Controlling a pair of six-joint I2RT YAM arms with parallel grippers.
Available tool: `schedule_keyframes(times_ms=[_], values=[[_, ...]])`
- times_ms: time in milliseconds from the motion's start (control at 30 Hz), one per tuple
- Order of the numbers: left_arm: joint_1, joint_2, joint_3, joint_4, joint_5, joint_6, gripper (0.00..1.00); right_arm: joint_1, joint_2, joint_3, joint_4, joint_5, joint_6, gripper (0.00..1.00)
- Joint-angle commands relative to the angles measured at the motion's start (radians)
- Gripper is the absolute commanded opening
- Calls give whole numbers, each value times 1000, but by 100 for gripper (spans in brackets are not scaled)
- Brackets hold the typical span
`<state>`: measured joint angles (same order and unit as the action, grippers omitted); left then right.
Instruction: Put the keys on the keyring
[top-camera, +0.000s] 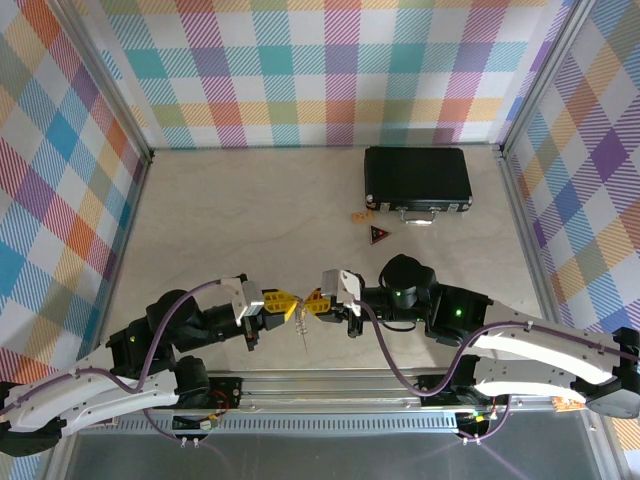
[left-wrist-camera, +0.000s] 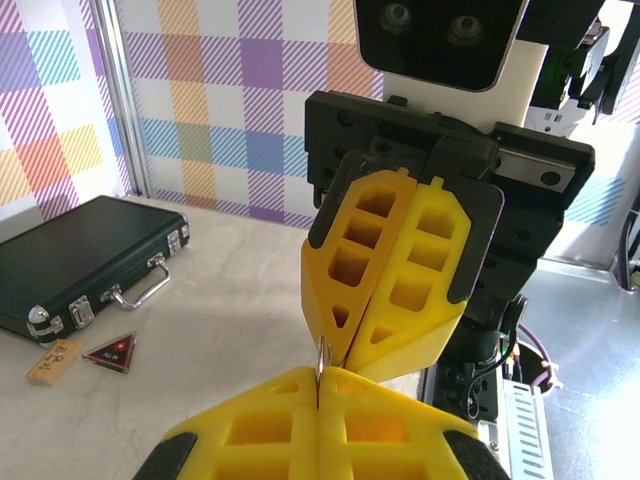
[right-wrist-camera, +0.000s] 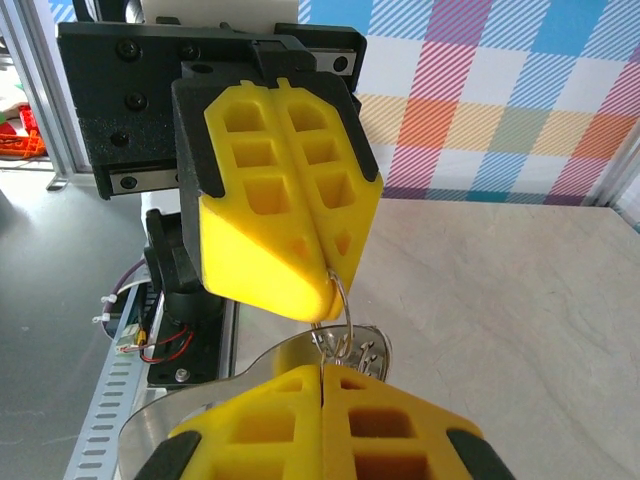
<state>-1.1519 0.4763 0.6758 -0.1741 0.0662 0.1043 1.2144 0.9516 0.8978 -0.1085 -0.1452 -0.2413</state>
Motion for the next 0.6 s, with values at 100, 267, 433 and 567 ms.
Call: schedule_keyframes(times_ms=[100,267,433,567], values=[[-8,-25,-36,174,-5,-30,0,14,-30,-19,14,-26,19,8],[-8,-43,-72,242,26,-38,0,13,-64,-22,30,-39,65,22],[-8,-86,-105,282,74,-34,0,14,-112,-28,78,-41,119,25],[-8,-133,-131,307,133,-35,0,14,-133,-19,89,-16,135,25]])
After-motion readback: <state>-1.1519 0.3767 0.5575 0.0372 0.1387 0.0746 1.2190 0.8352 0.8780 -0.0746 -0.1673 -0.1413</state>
